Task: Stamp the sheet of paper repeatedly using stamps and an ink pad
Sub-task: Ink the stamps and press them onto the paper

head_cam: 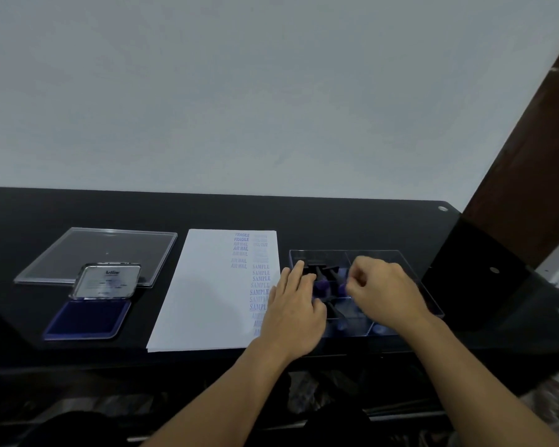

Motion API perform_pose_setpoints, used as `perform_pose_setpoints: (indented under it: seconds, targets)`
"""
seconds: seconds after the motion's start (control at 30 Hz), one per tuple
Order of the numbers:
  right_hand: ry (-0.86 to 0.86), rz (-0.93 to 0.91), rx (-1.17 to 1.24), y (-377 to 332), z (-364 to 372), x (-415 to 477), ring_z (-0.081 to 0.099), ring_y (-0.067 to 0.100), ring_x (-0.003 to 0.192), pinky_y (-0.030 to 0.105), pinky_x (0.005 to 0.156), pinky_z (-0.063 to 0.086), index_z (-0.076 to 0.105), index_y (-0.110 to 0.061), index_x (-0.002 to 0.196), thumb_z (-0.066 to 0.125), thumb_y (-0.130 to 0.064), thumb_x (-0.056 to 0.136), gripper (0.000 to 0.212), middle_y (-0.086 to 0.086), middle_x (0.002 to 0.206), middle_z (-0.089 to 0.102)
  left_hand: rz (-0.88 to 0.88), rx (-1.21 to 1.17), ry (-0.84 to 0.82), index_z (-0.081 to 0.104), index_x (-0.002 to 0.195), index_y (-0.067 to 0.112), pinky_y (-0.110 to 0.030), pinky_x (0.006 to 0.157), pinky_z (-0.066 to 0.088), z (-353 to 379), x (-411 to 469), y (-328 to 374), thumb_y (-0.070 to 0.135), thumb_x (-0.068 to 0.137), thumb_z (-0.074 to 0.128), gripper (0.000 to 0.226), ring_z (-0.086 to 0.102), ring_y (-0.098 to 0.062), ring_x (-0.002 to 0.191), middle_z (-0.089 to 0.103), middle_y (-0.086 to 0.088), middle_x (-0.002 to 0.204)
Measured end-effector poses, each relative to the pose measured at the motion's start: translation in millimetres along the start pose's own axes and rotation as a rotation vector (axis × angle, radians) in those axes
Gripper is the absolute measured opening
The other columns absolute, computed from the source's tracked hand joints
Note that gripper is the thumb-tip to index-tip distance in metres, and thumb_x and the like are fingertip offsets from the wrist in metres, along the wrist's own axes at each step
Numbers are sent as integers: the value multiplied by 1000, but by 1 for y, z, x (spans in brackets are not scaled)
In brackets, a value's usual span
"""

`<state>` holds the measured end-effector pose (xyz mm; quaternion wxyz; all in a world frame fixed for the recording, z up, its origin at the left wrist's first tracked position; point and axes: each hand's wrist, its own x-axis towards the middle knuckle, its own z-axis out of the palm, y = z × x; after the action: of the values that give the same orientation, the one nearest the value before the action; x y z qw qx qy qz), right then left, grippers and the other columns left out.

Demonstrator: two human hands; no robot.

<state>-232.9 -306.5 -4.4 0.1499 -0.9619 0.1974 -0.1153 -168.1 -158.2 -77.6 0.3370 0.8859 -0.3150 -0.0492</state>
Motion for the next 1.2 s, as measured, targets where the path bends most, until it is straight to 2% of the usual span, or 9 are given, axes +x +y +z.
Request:
perform_pose_setpoints:
  seconds: [0.17,0.4,0.47,0.6,0.7,0.77,0.9,1.13,1.2]
  targets:
    - [-417,-85,-56,-10,11,4,64,13,85,36,79,56,71,-31,89,53,-21,92,21,-9,87,70,10,5,-21,31,148,24,-44,123,13,-1,2,-4,28,100,36,49,-2,-18,152,4,6,165]
    - [-565,-149,-165,-16,9,2,56,13,93,28,82,46,72,-25,120,38,-16,100,40,-3,116,70,18,-9,-43,32,148,24,-45,122,16,-2,4,-5,27,101,35,47,1,-17,152,5,7,165]
    - [-574,-141,-157,-16,9,2,59,15,96,28,85,47,73,-24,119,39,-16,100,40,-3,116,71,12,-8,-50,31,148,24,-45,122,15,-2,3,-5,27,101,35,47,1,-17,152,5,7,165]
    - [-534,-88,-85,-12,11,4,62,15,90,31,81,52,75,-26,102,46,-19,95,30,-6,95,70,0,-12,-74,29,150,24,-45,123,15,-4,3,-5,28,101,34,50,-1,-19,152,3,7,165]
    - [-472,-58,14,-10,12,3,62,10,85,29,76,52,64,-30,89,57,-24,92,10,-8,90,68,-8,-20,-98,25,153,23,-44,123,13,-9,3,-4,31,103,32,51,-3,-17,152,0,9,166]
    - [-439,-63,34,-10,10,1,60,9,83,27,71,49,58,-30,86,58,-24,92,9,-8,89,66,9,-26,-87,23,155,23,-39,124,11,-14,0,-4,33,105,32,52,-2,-14,152,1,9,166]
    - [-345,-77,66,-12,7,-6,58,14,81,35,74,52,52,-25,86,51,-19,97,12,-4,88,63,26,-86,-16,26,155,25,-30,122,13,-31,-12,-7,37,104,35,53,5,-6,150,7,12,165]
    - [-242,-57,118,-40,-3,2,54,22,70,45,65,47,41,-19,93,44,-22,102,10,8,83,62,25,-48,102,35,150,25,-21,116,10,-80,-32,-40,34,104,40,47,13,-6,148,22,10,162]
    - [-204,-93,135,-56,-5,3,53,21,68,42,61,45,42,-19,92,45,-21,102,11,7,82,61,23,-41,156,41,146,23,-18,114,11,-101,-40,-59,31,103,45,44,18,-5,146,29,9,159]
